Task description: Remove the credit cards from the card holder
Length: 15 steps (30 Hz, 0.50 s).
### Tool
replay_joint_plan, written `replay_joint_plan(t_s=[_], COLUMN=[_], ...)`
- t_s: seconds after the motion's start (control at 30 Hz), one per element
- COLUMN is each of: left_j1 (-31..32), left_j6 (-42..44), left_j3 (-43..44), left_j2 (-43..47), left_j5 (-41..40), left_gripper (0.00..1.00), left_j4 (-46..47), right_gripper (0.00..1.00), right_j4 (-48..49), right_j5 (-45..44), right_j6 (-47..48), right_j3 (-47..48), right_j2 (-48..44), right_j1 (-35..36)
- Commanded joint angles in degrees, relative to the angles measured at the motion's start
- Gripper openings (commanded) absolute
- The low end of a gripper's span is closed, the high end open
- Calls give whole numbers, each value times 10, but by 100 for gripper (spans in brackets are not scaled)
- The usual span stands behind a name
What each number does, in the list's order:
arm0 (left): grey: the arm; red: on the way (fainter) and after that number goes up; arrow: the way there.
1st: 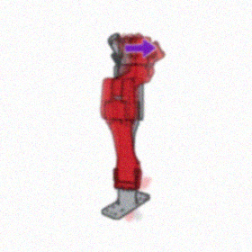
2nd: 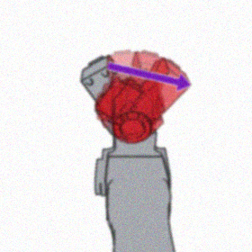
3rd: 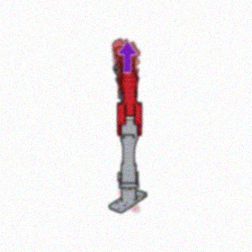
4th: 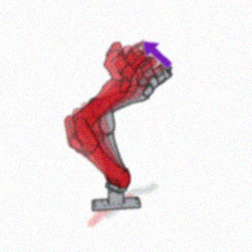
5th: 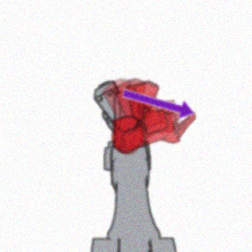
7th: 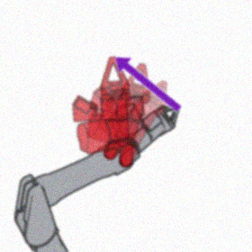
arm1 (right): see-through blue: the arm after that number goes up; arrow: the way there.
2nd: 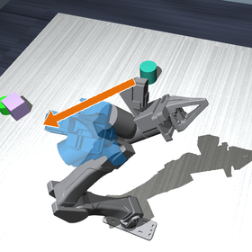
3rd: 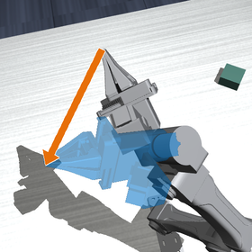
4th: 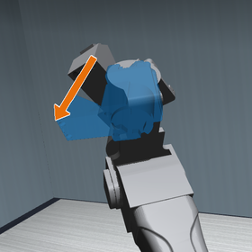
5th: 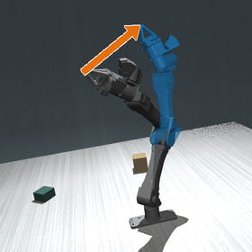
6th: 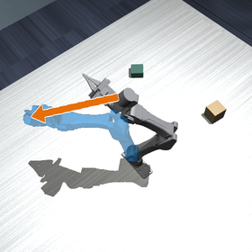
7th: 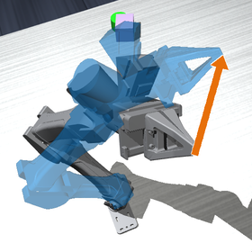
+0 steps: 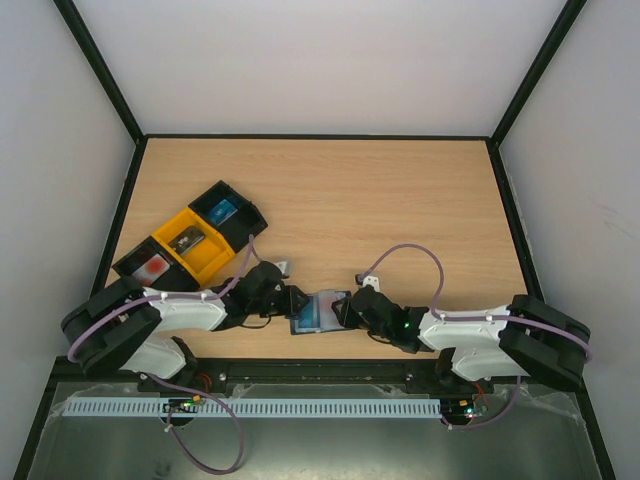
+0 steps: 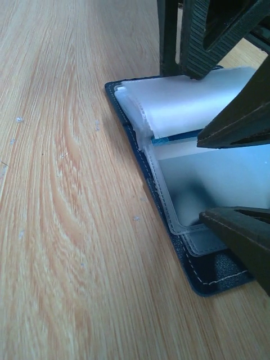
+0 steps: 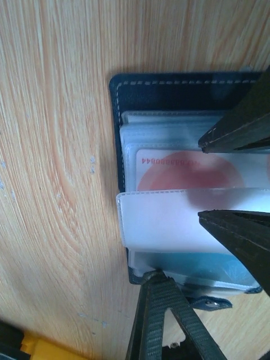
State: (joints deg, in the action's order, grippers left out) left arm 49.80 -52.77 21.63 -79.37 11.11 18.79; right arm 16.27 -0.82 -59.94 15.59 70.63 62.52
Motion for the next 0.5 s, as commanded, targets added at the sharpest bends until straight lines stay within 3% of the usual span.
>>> replay_joint_plan(t_s=[0.0, 0.3, 0.47], left_j1=[-2, -2, -2], left_j6=[-1, -3, -10], left_j3=[-21, -22, -27], left_j2=[-24, -16, -11], left_j5=[2, 2, 8], left_gripper=[32, 32, 32], left_j4=[7, 6, 11], right_gripper=[29, 29, 30], right_j4=[11, -15, 33], right_j5=[16, 18, 55], right_j6=[5, 19, 15], right_j3=[-1, 12, 8], right_j2=[-1, -37, -32], right_j1=[-1, -1, -1])
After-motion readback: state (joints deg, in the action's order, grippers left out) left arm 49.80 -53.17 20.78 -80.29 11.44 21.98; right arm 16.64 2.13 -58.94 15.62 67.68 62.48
